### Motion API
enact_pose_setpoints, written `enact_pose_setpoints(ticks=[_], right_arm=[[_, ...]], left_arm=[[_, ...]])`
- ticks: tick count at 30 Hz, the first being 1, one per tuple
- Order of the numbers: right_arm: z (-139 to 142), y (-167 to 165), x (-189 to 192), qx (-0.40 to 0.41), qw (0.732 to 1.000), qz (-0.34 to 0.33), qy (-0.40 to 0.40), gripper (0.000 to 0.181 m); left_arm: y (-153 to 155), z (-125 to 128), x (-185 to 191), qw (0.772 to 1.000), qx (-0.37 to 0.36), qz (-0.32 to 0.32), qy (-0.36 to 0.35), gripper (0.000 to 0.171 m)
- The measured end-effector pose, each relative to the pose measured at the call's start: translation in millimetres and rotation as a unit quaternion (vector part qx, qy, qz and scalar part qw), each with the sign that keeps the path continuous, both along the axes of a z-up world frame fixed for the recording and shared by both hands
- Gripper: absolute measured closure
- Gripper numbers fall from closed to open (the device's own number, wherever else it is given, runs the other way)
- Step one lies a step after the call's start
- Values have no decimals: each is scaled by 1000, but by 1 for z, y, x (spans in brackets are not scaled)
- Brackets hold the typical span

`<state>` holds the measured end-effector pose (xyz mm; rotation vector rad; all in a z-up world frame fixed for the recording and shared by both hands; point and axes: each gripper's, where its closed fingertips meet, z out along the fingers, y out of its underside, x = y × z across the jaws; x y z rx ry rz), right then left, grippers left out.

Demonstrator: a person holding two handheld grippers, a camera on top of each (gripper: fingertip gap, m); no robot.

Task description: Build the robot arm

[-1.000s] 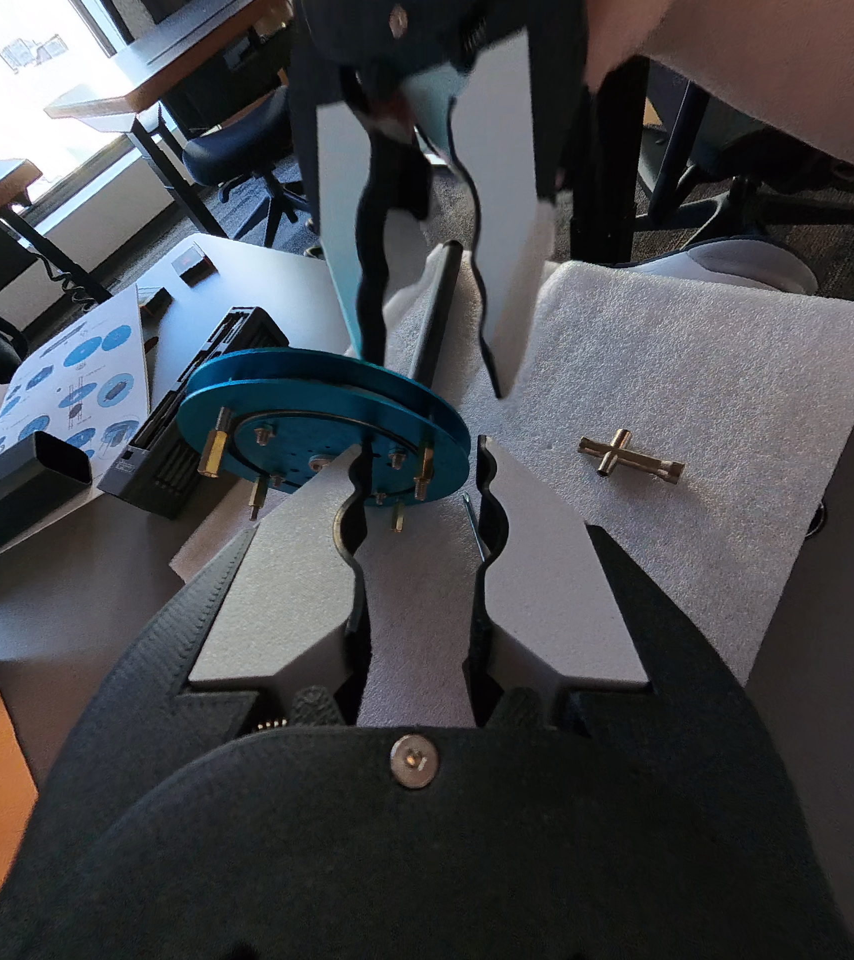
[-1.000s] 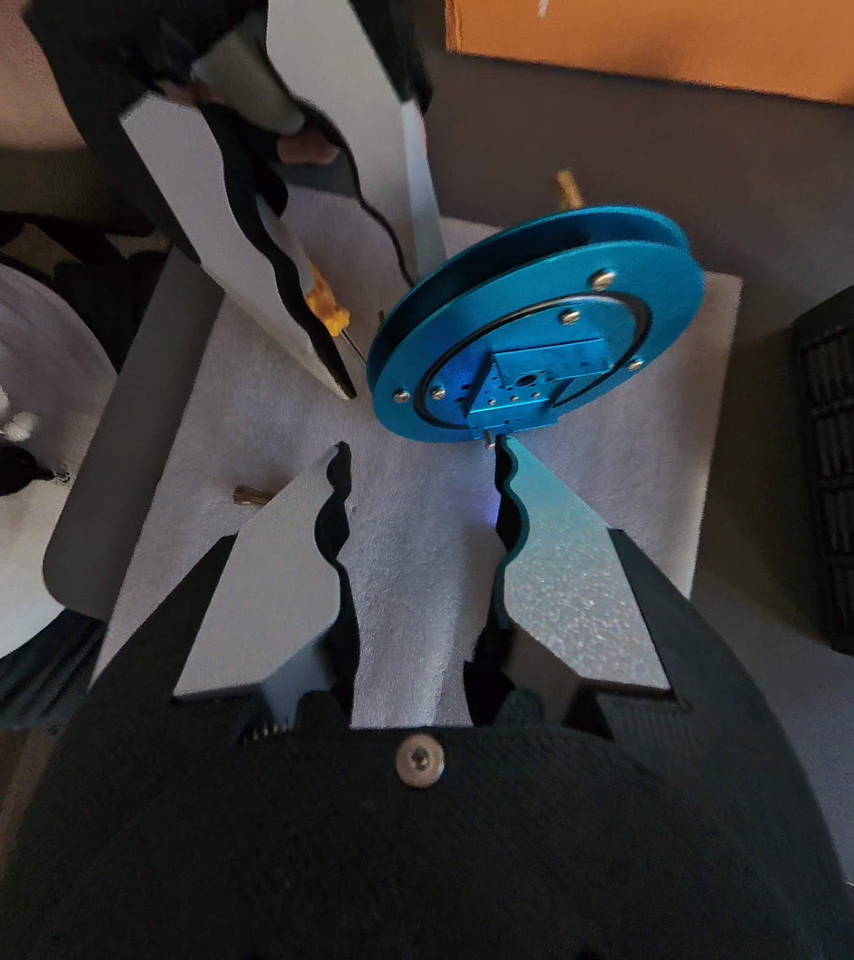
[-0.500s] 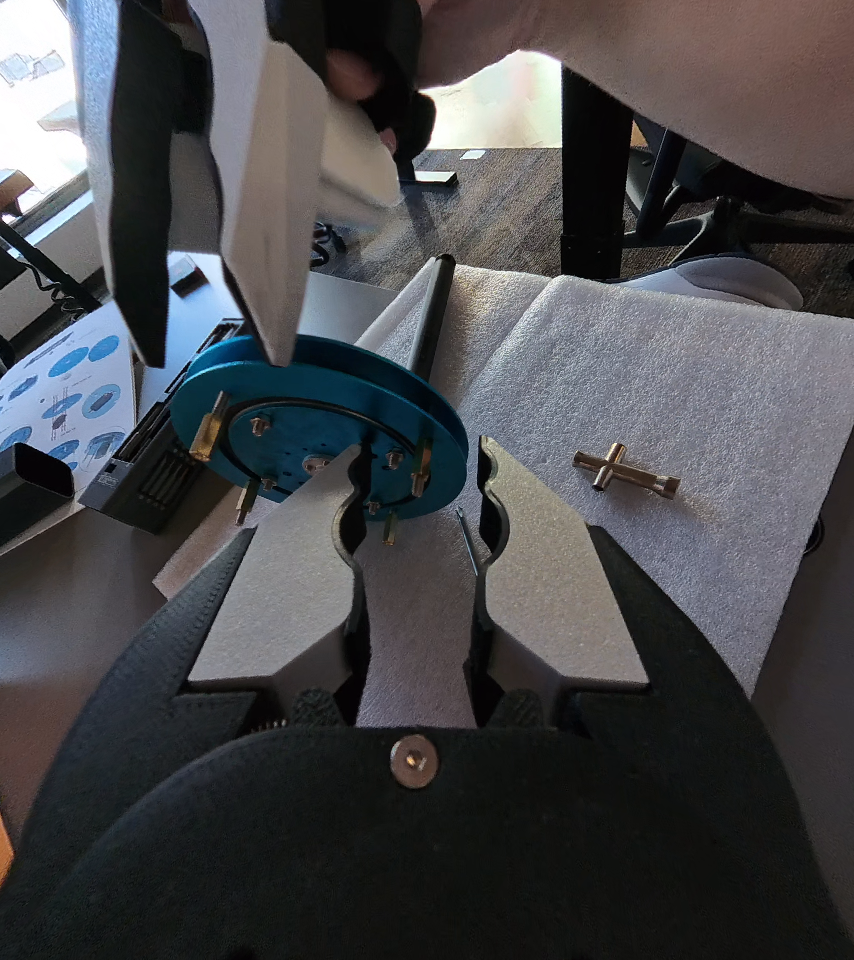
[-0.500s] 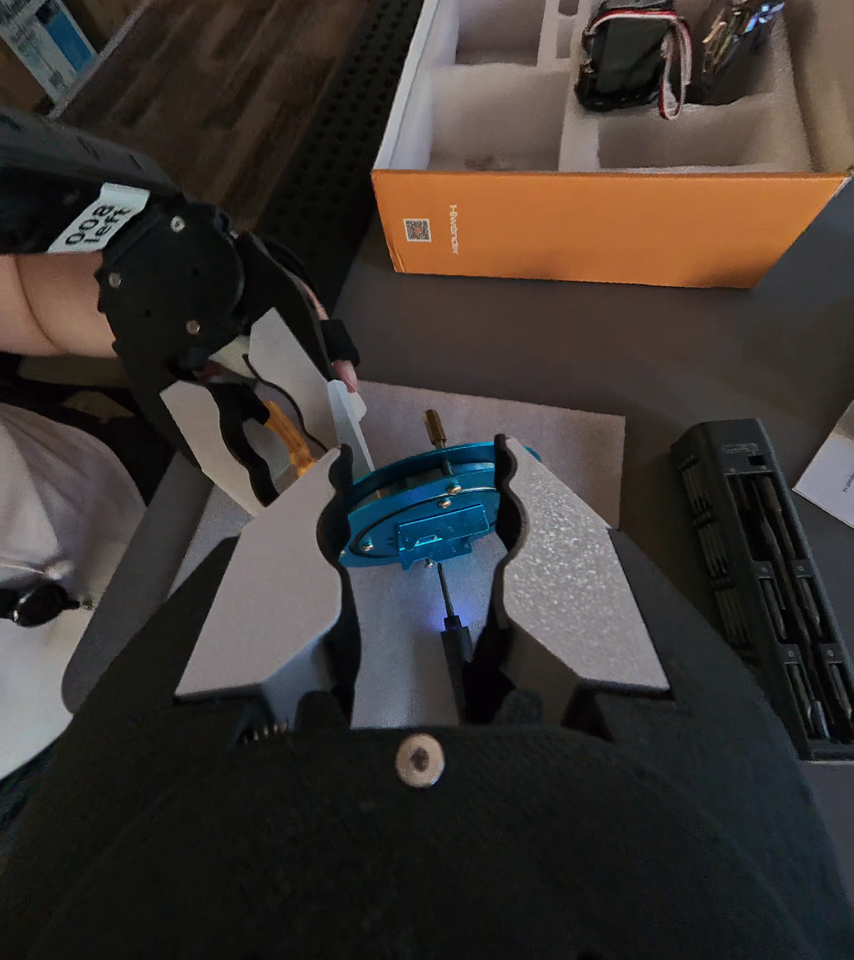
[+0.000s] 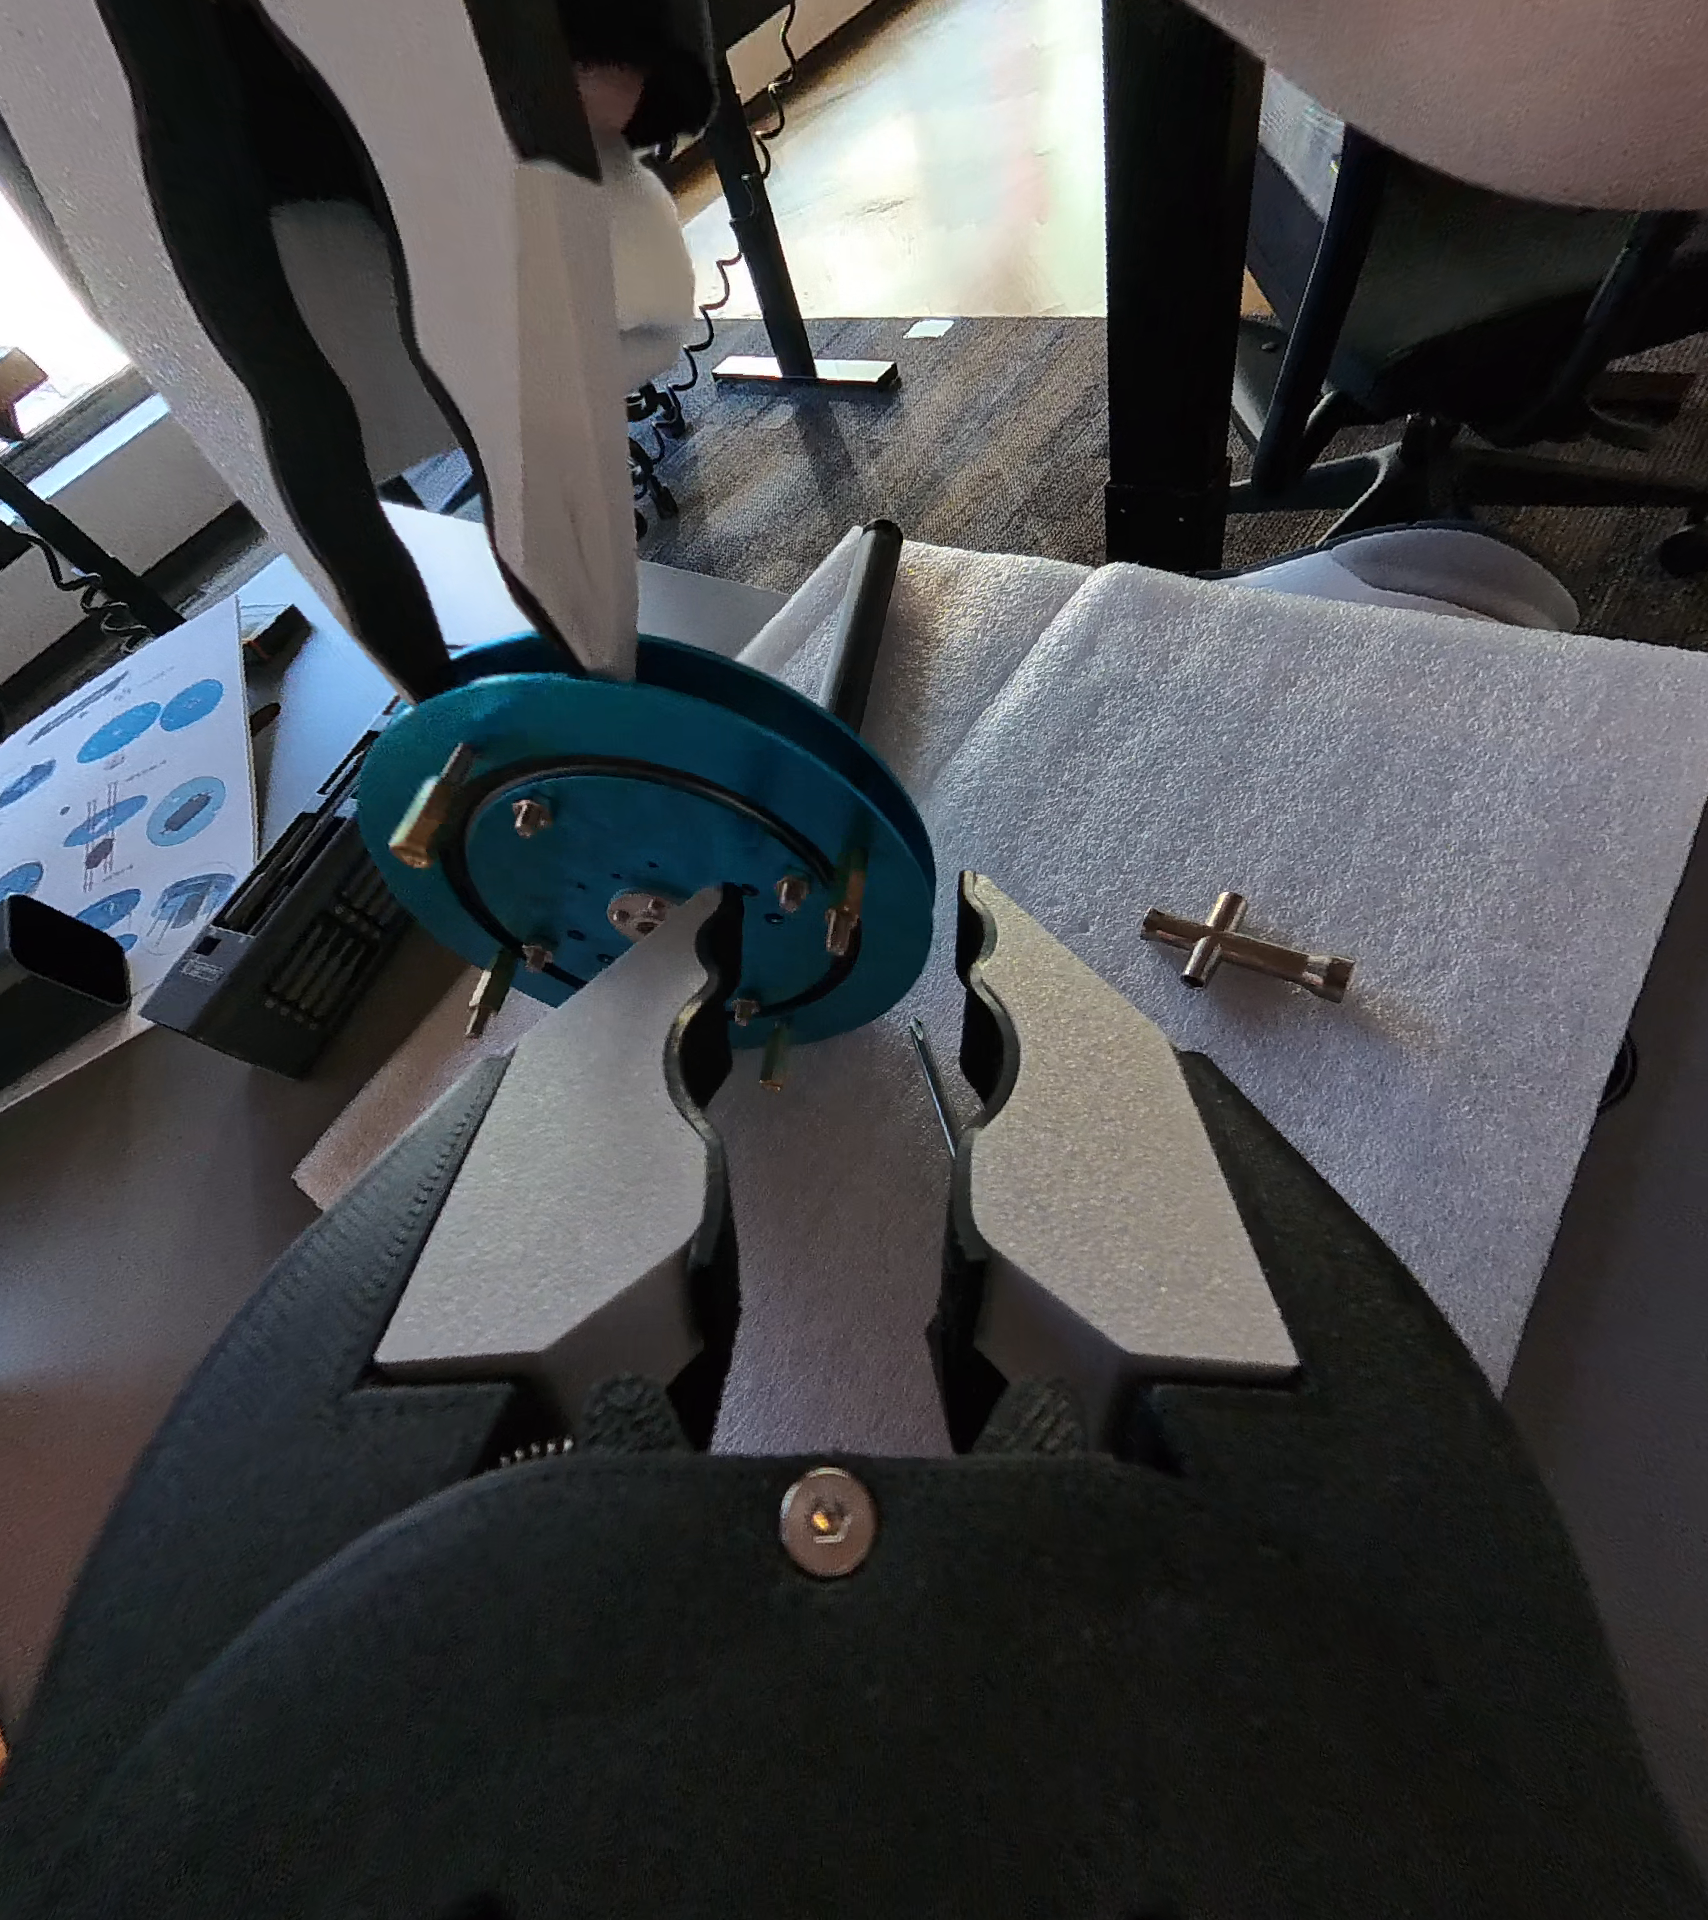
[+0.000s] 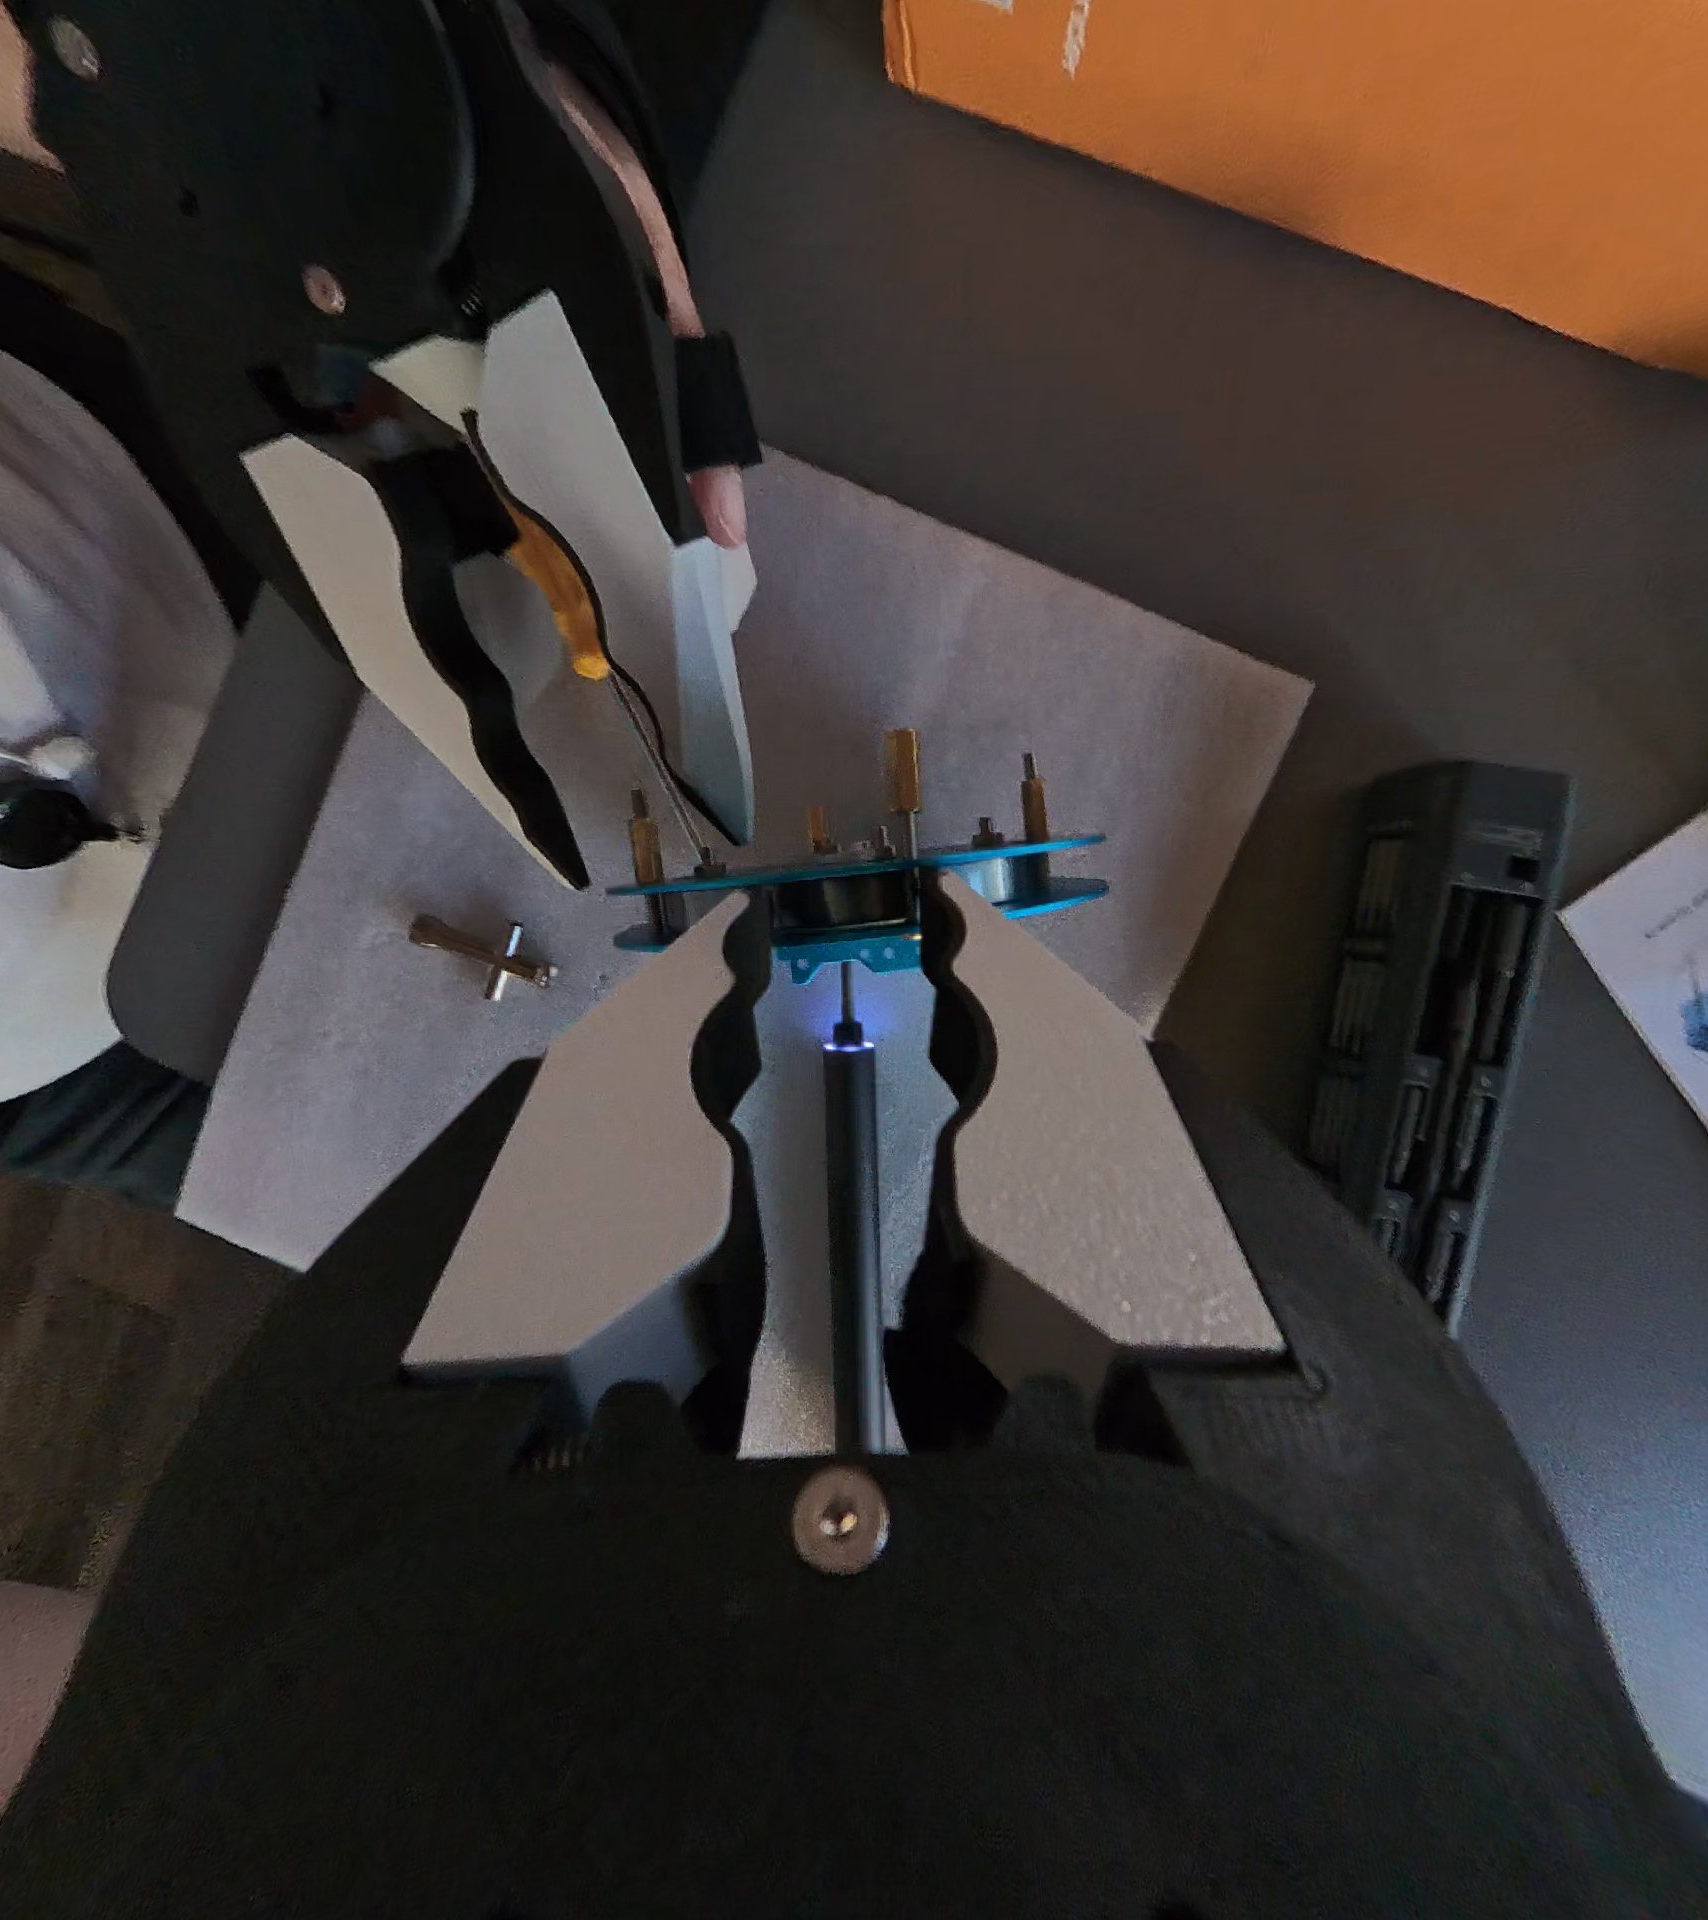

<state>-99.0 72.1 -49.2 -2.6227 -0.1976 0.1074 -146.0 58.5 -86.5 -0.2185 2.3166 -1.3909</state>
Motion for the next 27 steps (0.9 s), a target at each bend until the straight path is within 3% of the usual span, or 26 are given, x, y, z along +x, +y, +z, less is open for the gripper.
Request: enact_pose_setpoints(ticks=[7, 13, 21, 24, 27], right_arm=[[0, 4, -3, -1, 999, -21, -43, 153], [0, 5, -6, 0, 997, -30, -67, 153], [1, 7, -8, 10, 996, -33, -78, 153], [1, 8, -9, 14, 996, -31, -77, 153], [1, 8, -9, 15, 996, -33, -77, 153]], left_arm=[[30, 24, 13, 996, -78, 47, 17, 137], [51, 46, 42, 988, -130, 80, 34, 155], [37, 38, 47, 994, -100, 15, 45, 151], [33, 38, 45, 993, -108, -2, 56, 166], [33, 37, 46, 992, -113, -8, 63, 166]])
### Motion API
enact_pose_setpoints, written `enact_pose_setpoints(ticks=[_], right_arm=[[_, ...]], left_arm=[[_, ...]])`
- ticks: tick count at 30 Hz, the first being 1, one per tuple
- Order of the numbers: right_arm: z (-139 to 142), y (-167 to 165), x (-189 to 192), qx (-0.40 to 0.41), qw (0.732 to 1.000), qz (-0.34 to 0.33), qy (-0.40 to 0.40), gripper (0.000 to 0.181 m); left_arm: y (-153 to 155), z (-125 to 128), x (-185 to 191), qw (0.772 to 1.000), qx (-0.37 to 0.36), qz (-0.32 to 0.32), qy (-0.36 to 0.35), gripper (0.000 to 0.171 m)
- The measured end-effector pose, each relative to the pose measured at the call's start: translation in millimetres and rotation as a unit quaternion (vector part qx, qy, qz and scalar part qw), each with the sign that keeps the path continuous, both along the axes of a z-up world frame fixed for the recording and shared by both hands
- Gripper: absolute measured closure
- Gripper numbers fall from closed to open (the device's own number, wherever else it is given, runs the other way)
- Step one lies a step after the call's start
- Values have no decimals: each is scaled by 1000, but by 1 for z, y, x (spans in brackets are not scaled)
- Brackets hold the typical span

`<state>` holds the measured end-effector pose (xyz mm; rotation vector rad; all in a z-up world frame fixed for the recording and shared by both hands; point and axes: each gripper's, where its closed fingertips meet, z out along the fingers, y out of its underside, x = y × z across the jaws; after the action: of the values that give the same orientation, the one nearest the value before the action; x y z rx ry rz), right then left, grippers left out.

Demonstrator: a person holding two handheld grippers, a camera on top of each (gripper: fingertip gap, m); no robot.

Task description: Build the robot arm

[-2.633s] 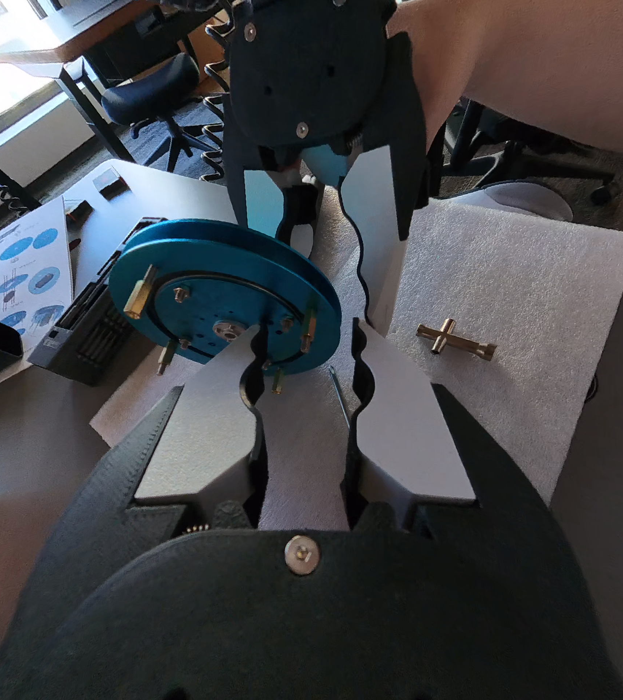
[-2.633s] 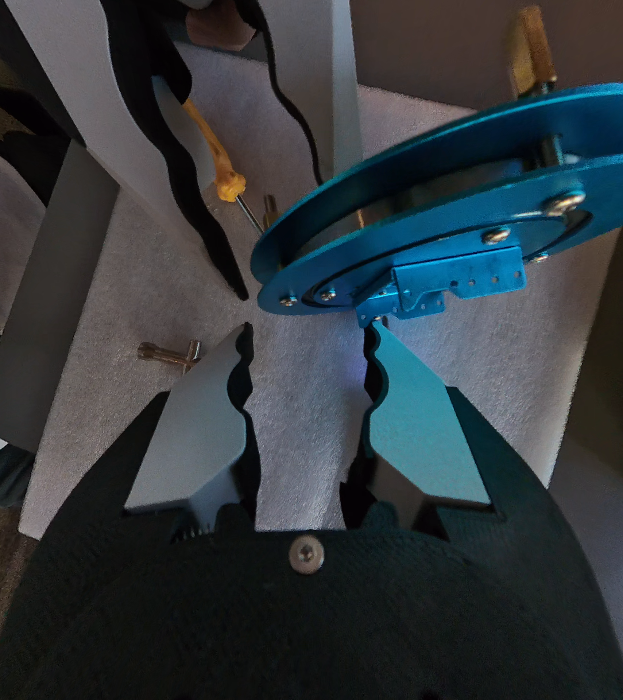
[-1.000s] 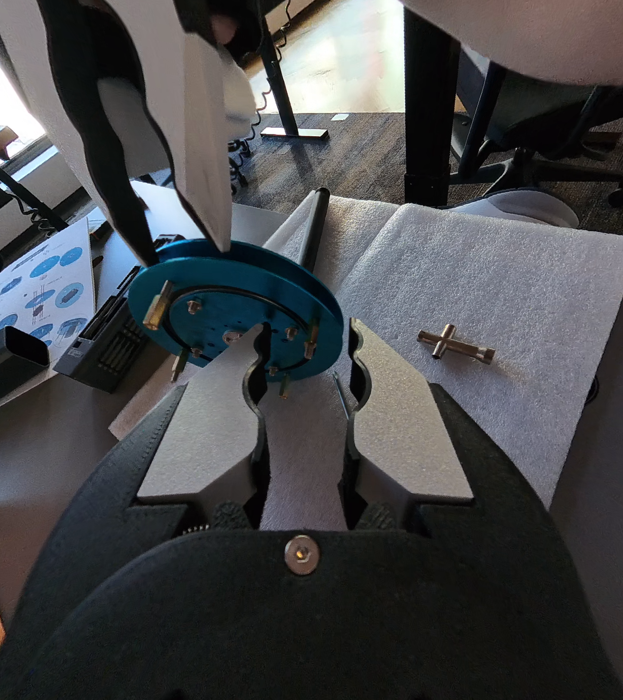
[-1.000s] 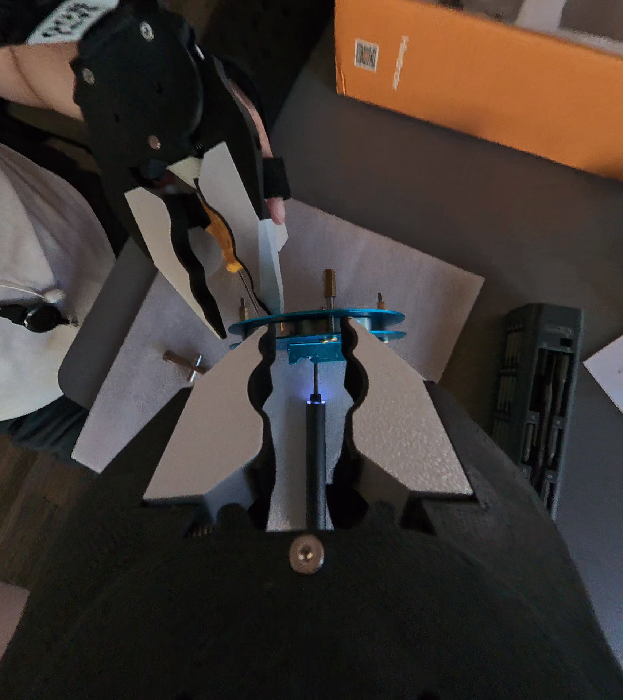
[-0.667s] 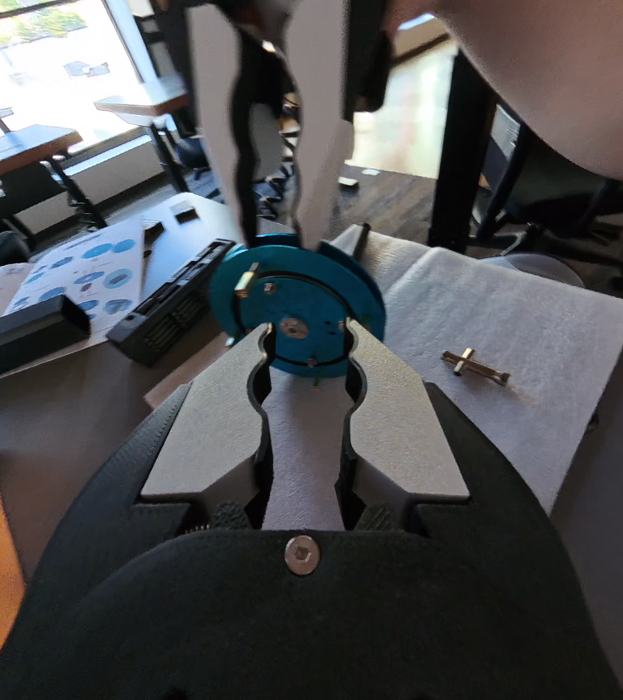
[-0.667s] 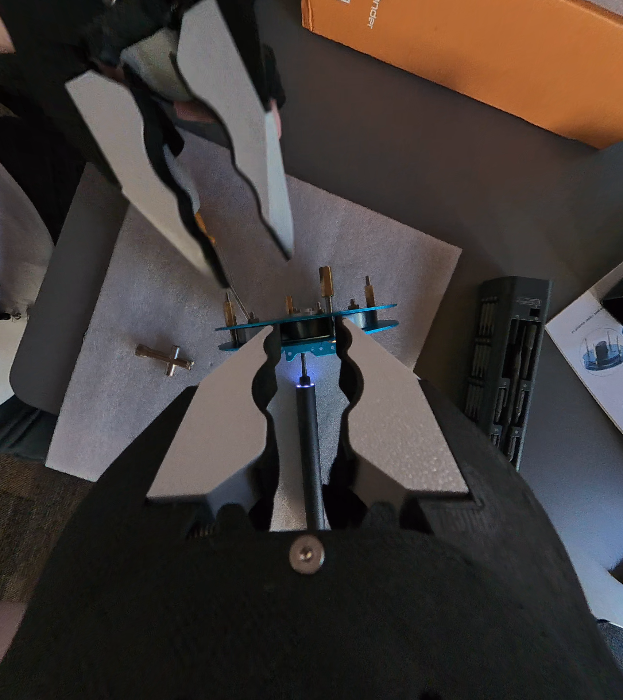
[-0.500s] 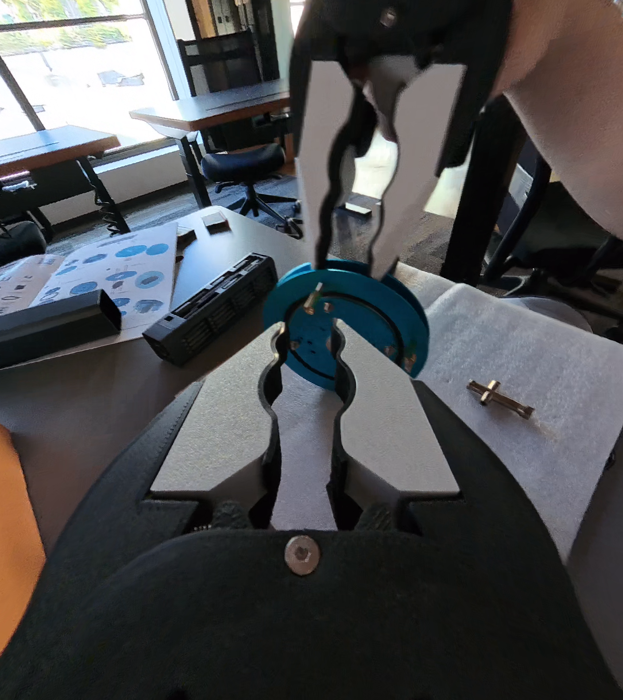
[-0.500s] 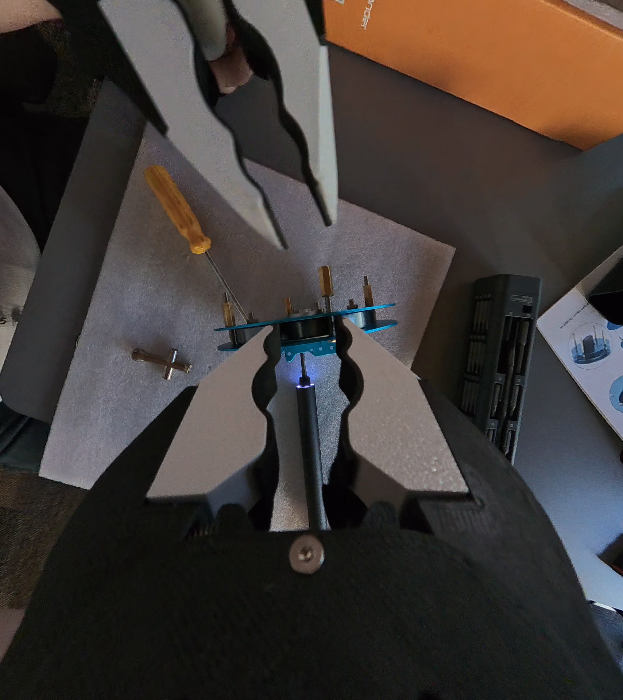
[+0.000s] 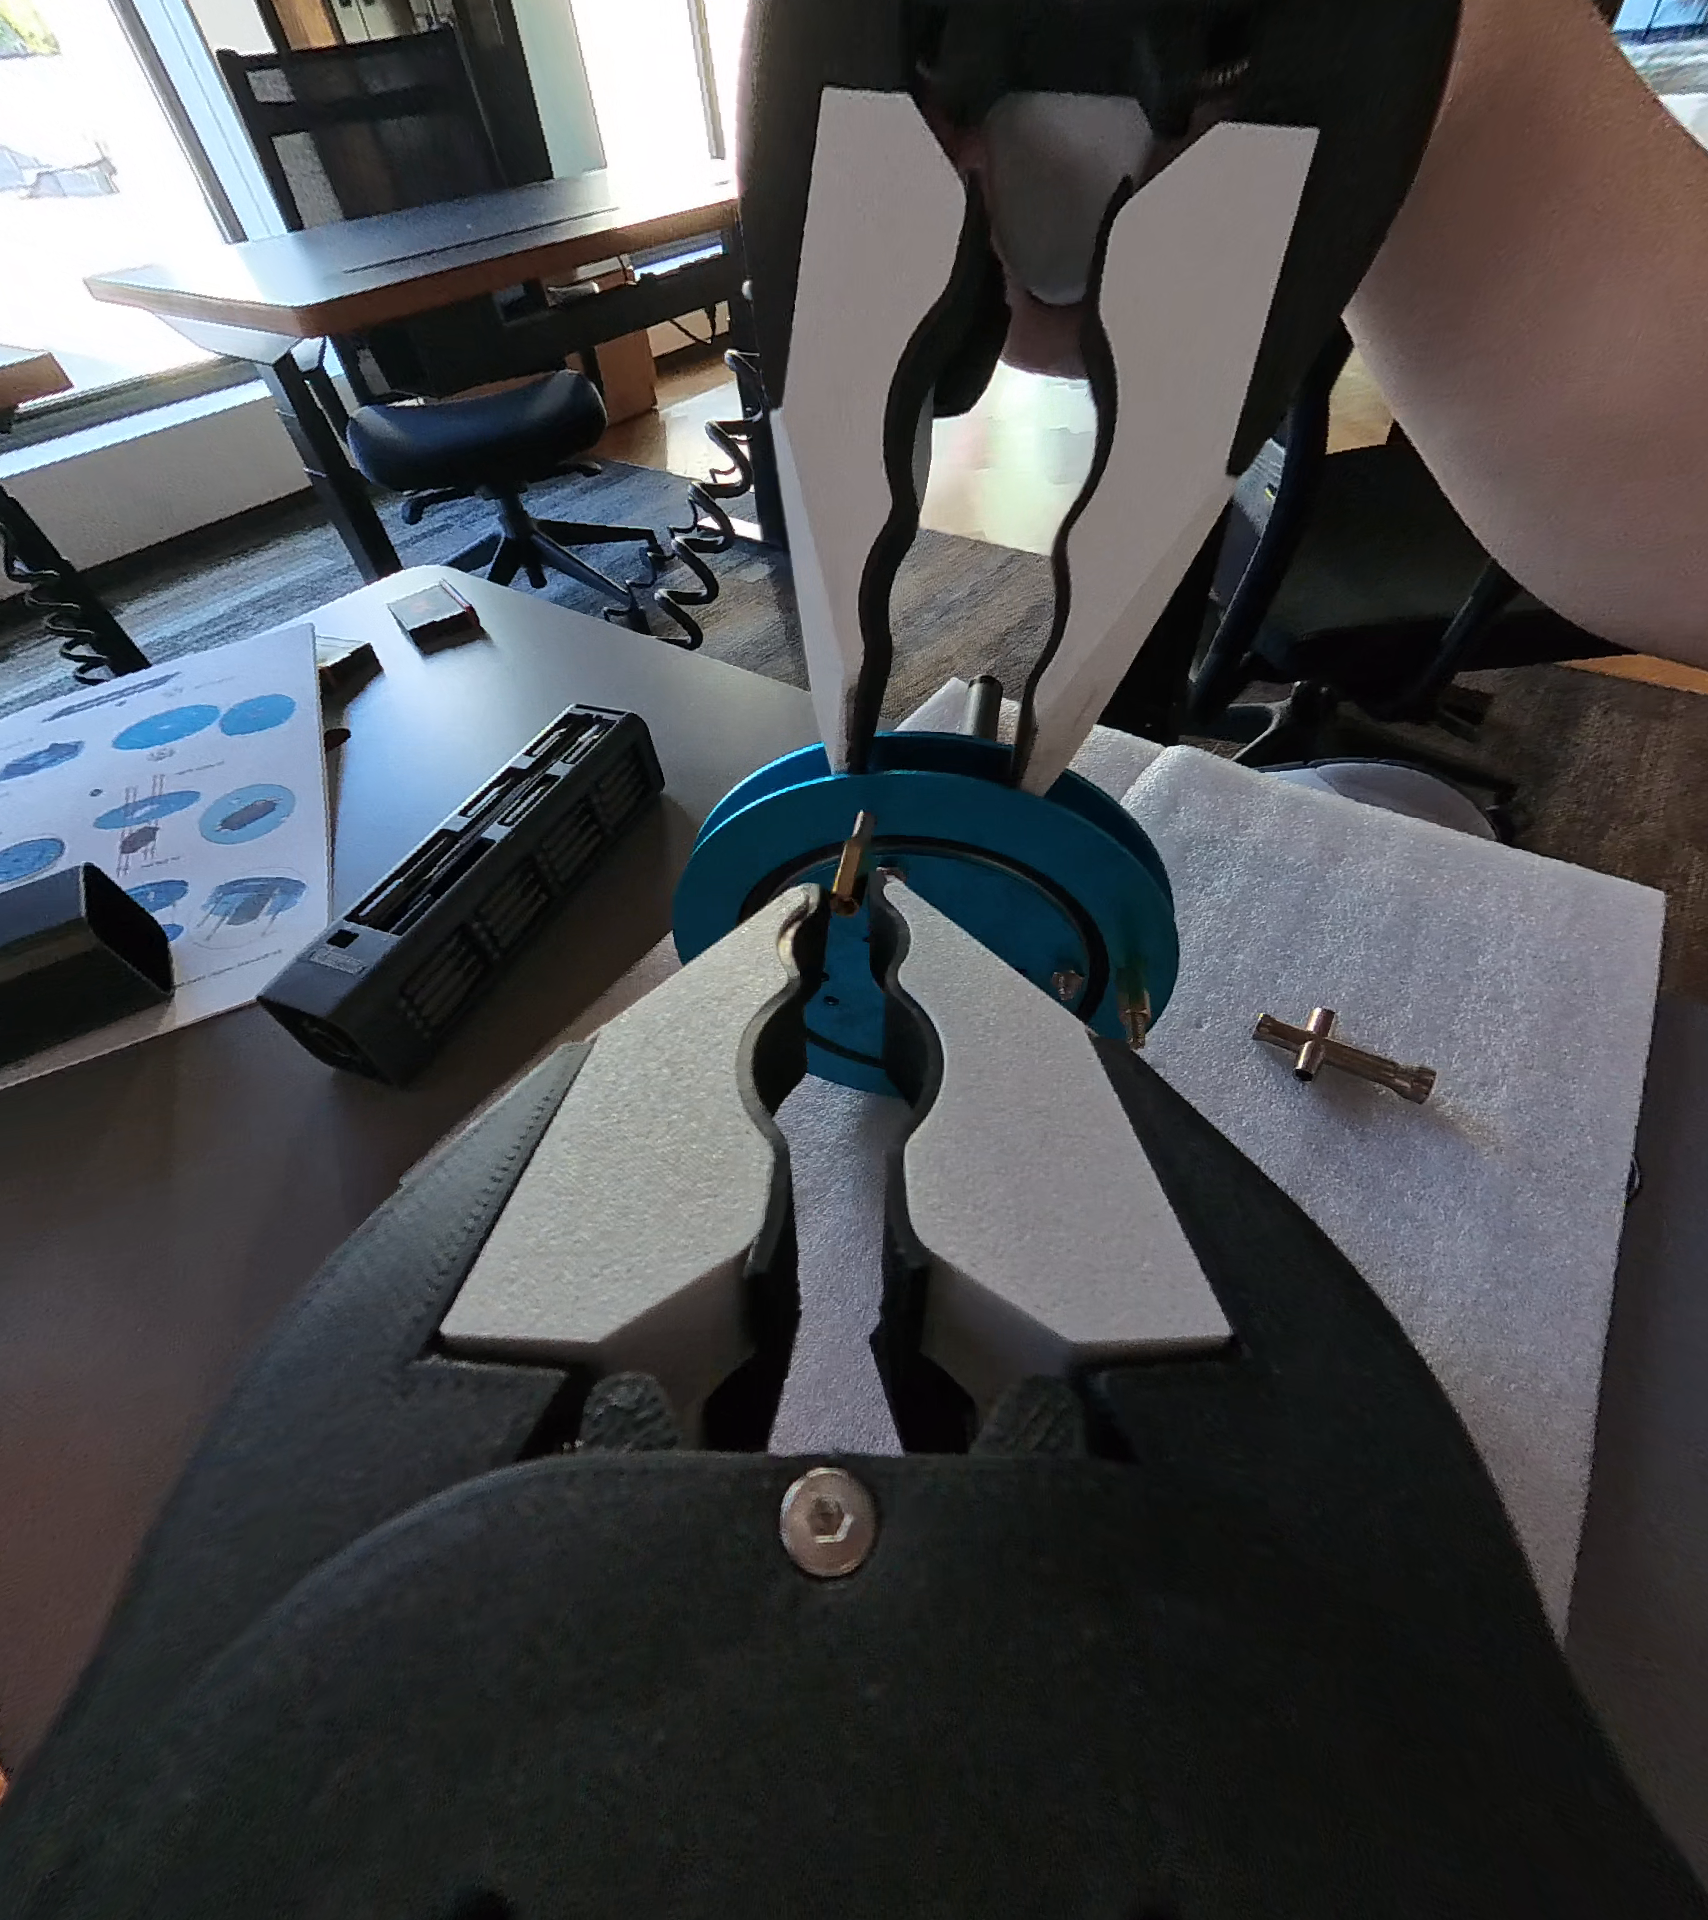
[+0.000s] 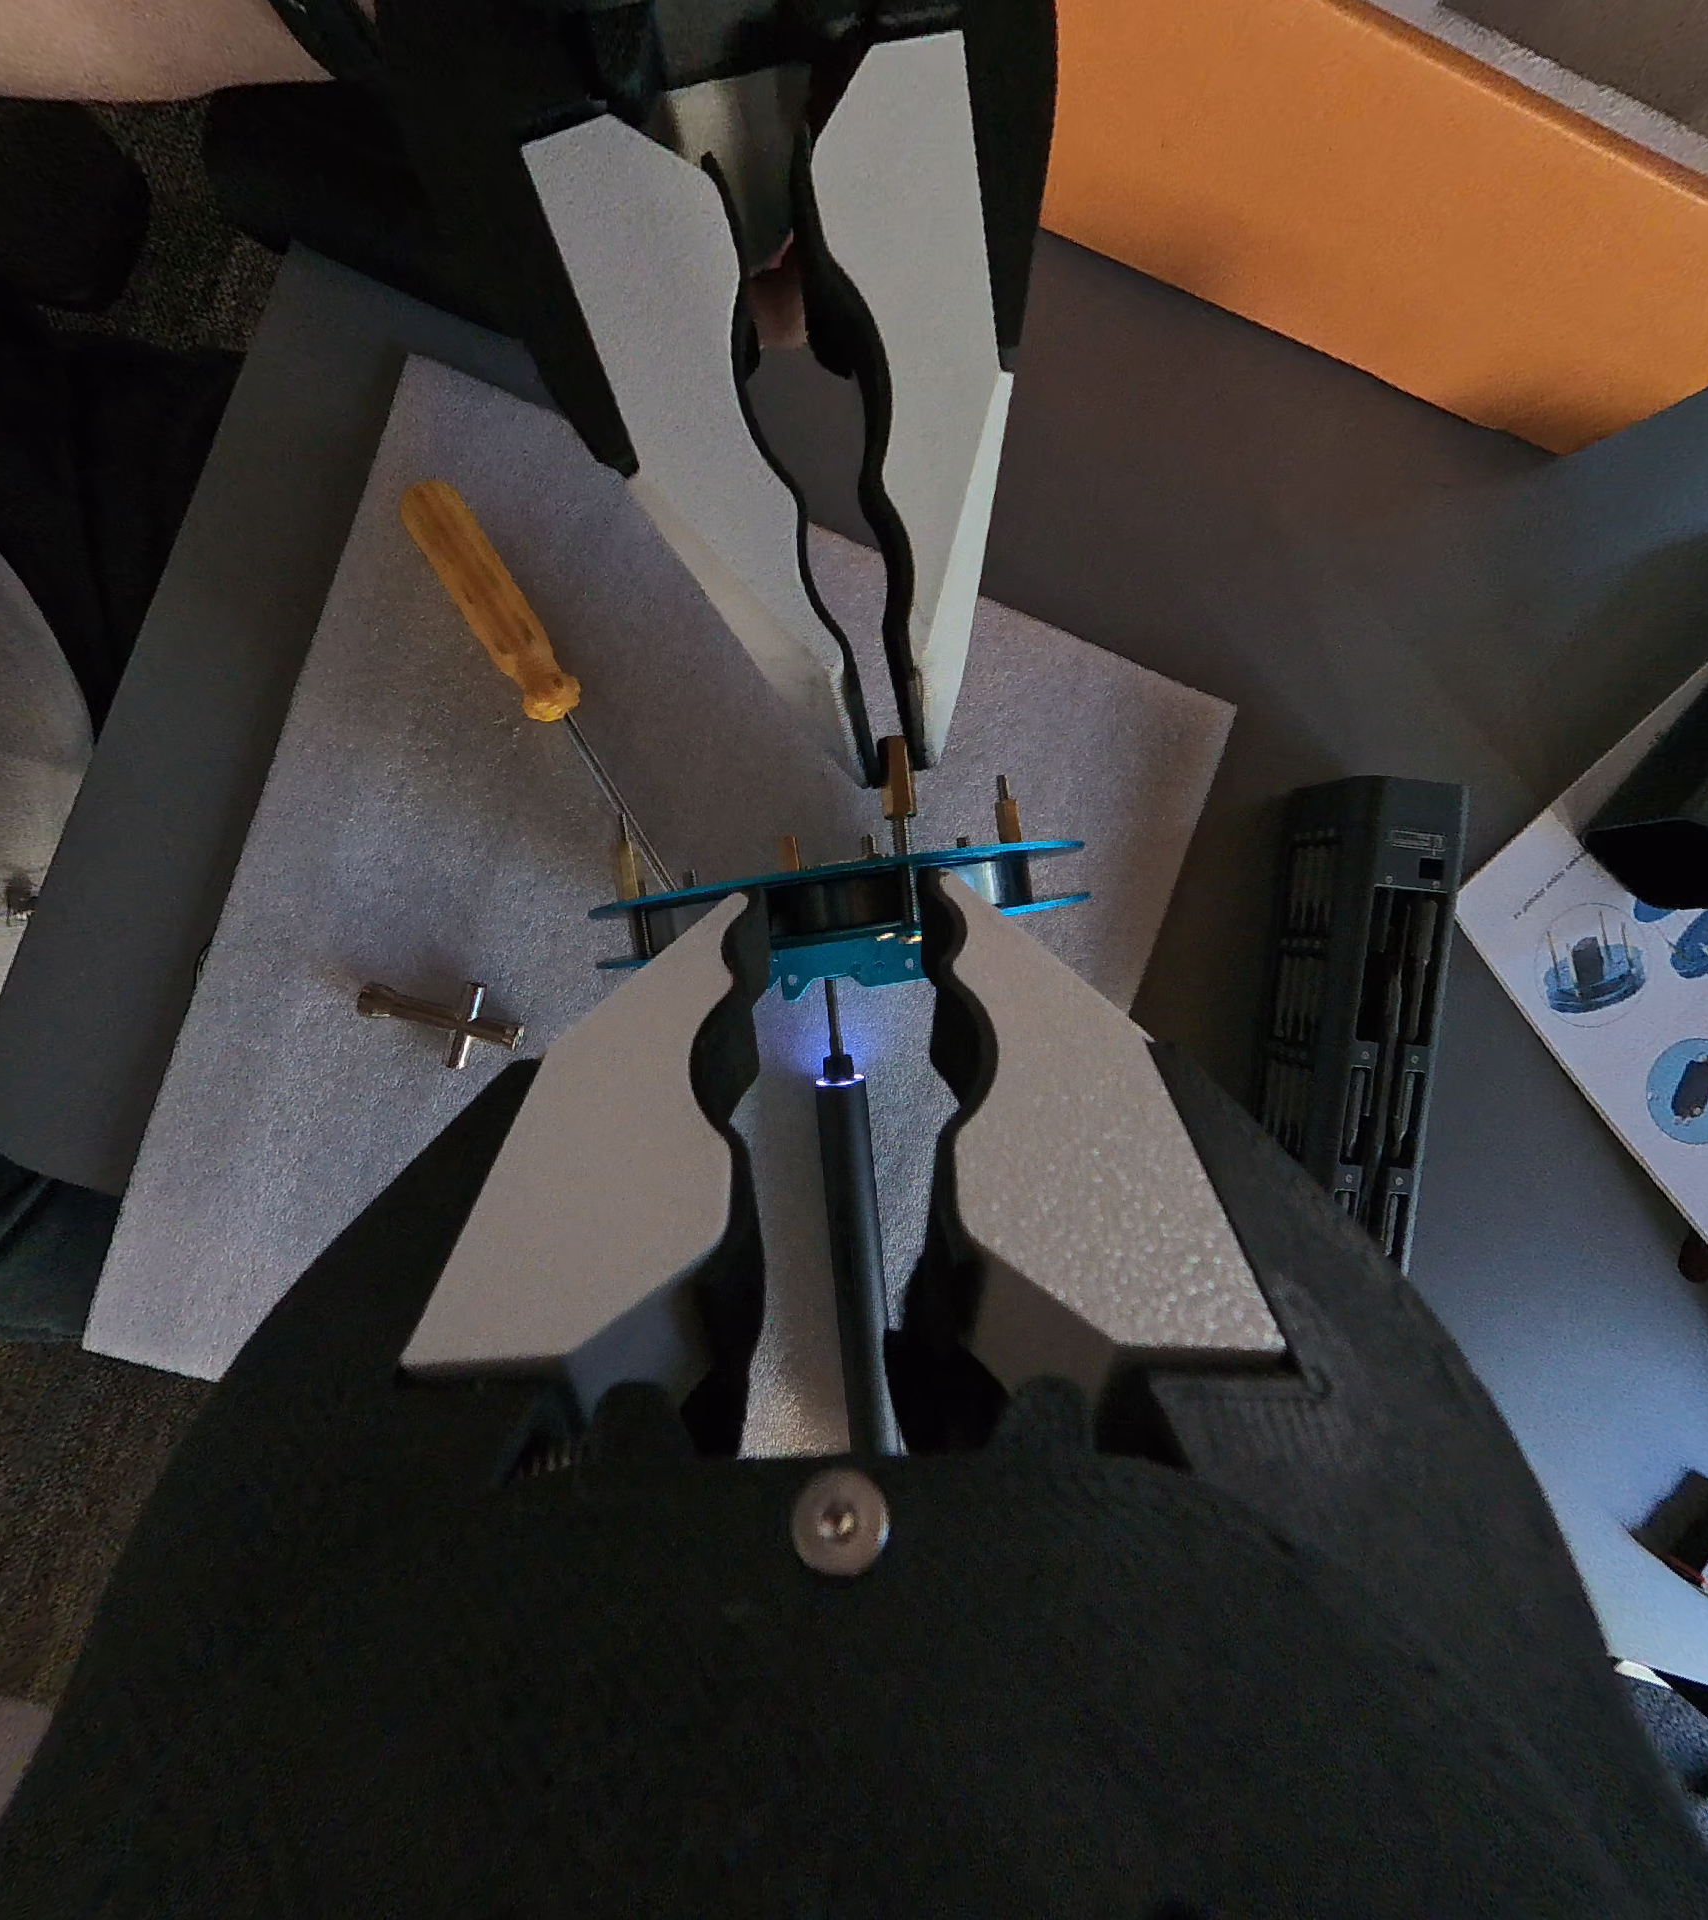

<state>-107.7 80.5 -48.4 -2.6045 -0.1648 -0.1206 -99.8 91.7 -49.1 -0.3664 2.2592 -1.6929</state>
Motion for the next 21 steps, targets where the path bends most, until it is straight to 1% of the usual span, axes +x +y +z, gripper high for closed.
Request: enact_pose_setpoints(ticks=[4, 8, 18, 21], right_arm=[[0, 1, 0, 5, 1000, 1, -3, 152], [1, 1, 0, 16, 1000, 5, -18, 146], [3, 2, -3, 81, 997, 7, -3, 143], [5, 2, -5, 53, 996, 34, -61, 144]], left_arm=[[1, 0, -2, 1000, -2, -10, -4, 167], [1, 0, -5, 1000, -8, -22, -7, 167], [1, 0, -9, 999, -13, -25, -14, 167], [2, 1, -10, 999, -14, -26, -13, 167]])
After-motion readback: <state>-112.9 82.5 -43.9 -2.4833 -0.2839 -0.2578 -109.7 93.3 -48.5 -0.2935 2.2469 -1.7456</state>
